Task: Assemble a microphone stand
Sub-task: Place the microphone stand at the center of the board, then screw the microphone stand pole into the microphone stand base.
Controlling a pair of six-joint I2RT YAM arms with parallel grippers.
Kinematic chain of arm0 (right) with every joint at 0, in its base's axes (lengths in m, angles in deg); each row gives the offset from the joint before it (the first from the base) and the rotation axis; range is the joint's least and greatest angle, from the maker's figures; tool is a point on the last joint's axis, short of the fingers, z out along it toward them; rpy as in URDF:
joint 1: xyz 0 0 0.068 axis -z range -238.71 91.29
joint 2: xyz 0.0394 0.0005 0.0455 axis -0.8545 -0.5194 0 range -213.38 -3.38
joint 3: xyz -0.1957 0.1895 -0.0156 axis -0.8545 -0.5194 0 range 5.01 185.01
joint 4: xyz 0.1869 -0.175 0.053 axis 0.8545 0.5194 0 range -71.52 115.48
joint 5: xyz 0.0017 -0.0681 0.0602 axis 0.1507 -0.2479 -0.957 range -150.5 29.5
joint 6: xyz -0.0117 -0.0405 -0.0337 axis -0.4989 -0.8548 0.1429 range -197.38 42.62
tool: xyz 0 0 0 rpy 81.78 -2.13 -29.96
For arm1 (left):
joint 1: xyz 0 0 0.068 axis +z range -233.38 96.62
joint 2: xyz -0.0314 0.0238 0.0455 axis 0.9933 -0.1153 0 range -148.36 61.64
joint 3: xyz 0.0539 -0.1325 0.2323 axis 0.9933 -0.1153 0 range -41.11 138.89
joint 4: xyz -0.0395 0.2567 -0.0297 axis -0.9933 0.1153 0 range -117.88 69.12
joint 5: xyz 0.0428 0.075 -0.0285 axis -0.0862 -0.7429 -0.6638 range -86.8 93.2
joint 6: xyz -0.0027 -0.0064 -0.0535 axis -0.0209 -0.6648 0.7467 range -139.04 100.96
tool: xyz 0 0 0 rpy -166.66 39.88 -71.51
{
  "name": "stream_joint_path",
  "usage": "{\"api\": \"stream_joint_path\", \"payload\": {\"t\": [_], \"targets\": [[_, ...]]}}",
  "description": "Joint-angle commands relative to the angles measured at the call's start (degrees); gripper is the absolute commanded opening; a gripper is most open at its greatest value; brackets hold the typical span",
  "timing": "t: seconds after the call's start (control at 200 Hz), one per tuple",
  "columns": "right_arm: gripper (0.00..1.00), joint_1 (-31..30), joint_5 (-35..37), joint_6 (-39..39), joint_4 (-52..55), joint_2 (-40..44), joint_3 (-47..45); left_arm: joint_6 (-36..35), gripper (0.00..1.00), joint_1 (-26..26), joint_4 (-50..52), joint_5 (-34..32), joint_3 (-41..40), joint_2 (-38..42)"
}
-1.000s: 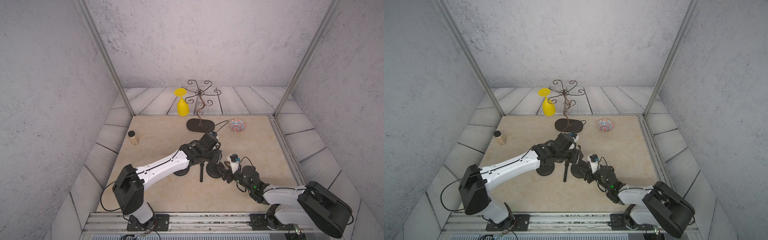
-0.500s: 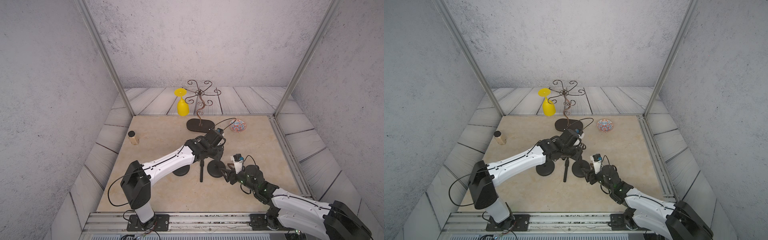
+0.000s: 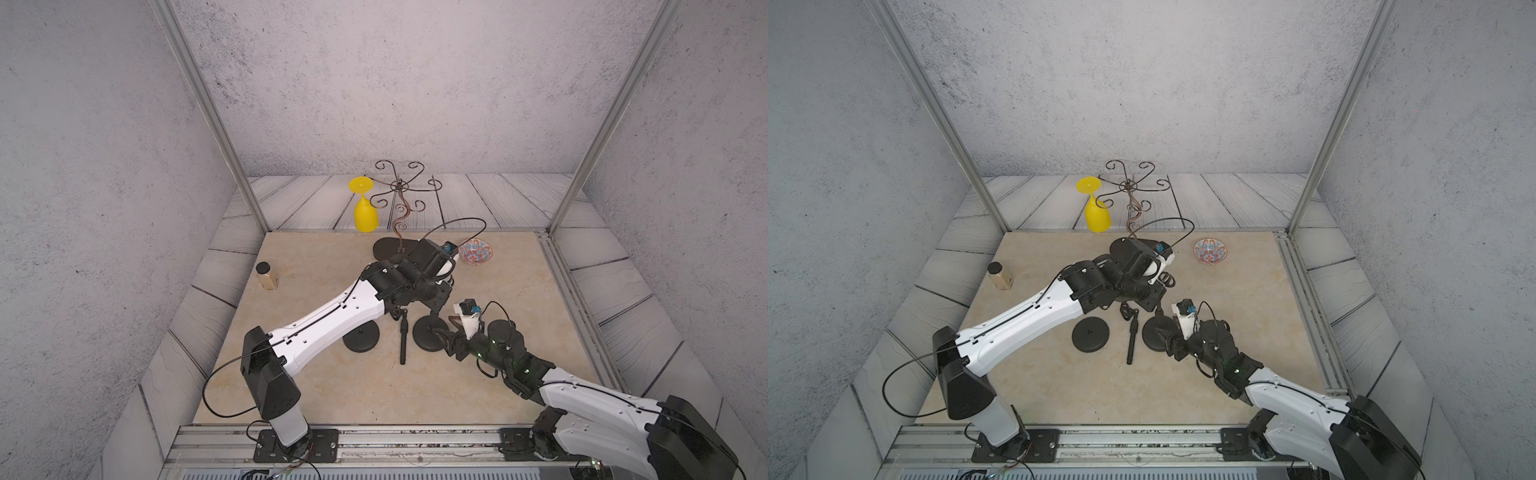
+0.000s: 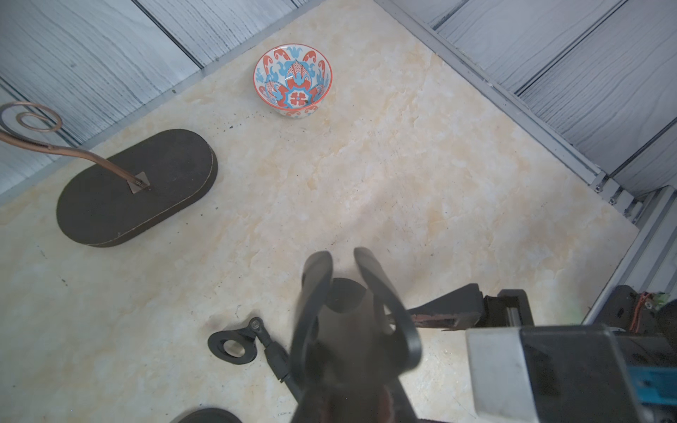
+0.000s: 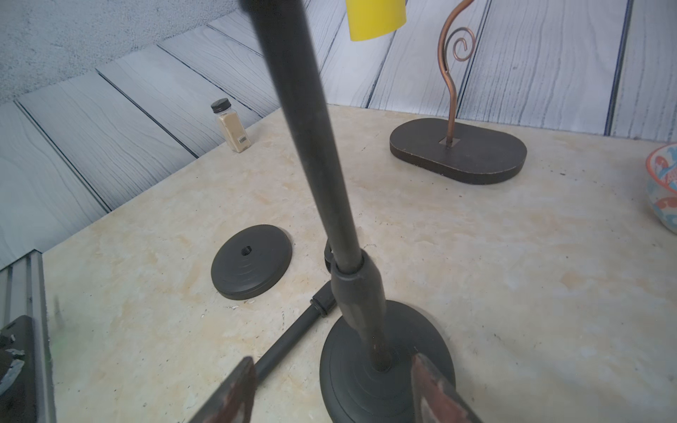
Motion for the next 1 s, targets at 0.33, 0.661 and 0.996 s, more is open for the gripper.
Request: {"api": "stream_joint_path", "payload": {"t": [0.33,0.661,0.996], "targets": [[0.59,6.1,-9.9,-7.06,-10.45,-12.04,5.32,-2.32,0.17,-0.04,1.88,-0.12,2.68,-2.42],[0.38,7.83,-16.5,-9.23,-12.62,-19.62,9.05,-1.14,0.17,1.15,1.01,1.74,2.63,-2.66],[0.05,6.98,-3.99,-2.78,-20.69,-22.69,3.15,-0.99,0.17,1.72,0.7,2.73,2.68,-3.29]]}}
